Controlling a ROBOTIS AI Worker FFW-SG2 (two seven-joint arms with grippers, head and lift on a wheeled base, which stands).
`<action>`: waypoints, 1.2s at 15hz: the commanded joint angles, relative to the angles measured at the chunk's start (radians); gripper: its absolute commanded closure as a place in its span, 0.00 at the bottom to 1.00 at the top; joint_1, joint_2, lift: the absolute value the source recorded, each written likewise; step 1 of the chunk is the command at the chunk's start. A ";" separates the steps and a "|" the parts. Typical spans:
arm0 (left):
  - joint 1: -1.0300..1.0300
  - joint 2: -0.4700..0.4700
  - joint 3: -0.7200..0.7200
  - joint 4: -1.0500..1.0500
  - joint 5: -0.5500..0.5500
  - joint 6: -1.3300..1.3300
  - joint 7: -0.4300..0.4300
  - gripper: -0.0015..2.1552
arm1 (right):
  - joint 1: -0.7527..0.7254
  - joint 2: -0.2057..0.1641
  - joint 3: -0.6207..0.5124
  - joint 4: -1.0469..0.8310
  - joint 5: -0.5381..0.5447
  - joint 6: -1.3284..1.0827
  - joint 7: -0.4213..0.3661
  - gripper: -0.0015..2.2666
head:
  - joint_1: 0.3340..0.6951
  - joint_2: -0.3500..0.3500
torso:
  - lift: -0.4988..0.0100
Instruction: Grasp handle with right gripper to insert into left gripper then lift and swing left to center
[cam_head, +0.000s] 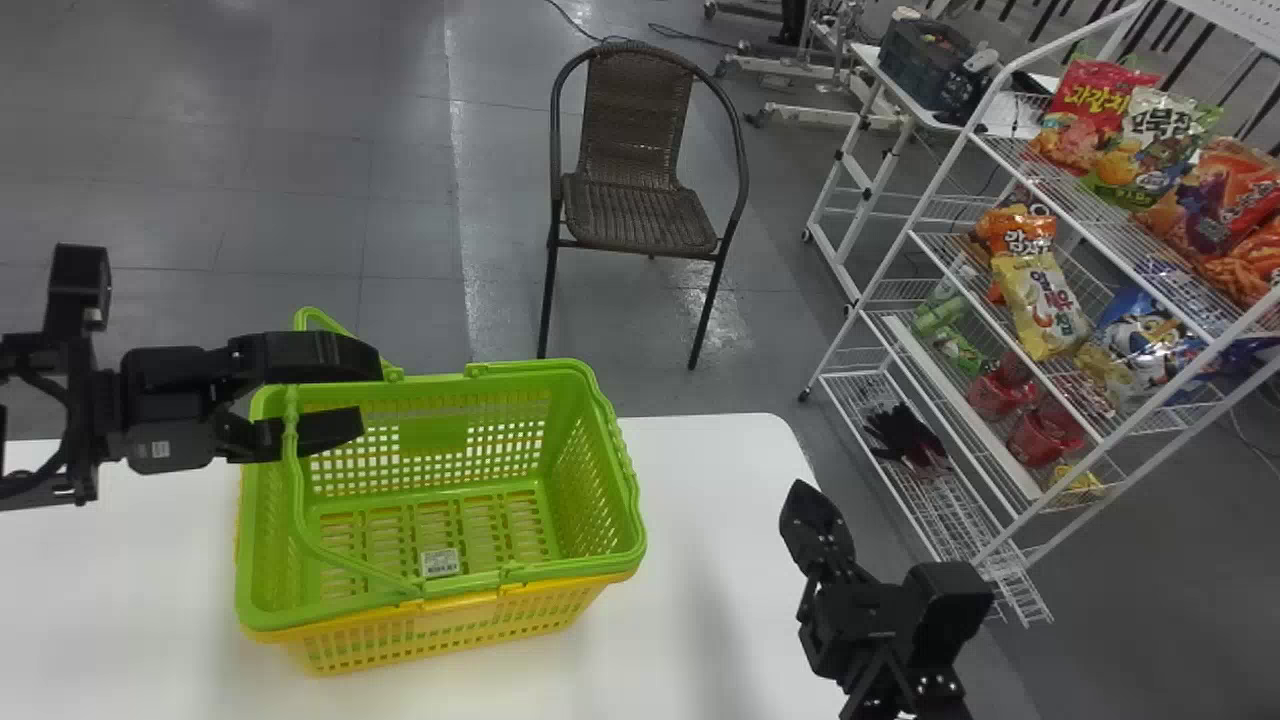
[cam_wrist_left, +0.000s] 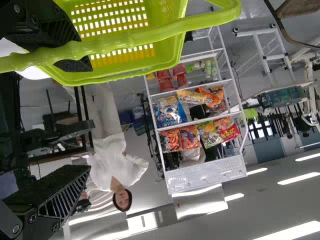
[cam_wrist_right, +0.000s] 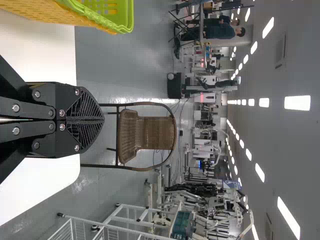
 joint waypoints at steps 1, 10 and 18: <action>0.000 -0.004 -0.003 -0.001 0.002 0.021 0.000 0.06 | -0.050 -0.021 0.024 0.059 0.030 0.001 0.000 0.99 | 1.00 0.07 | 0.98; 0.006 0.000 -0.008 -0.001 0.002 0.027 -0.005 0.06 | -0.206 -0.069 0.113 0.186 0.101 0.111 0.034 0.99 | 1.00 0.13 | 0.98; 0.015 0.003 -0.004 -0.003 0.010 0.030 -0.015 0.06 | -0.282 -0.099 0.128 0.191 0.153 0.243 0.150 0.99 | 1.00 0.17 | 0.98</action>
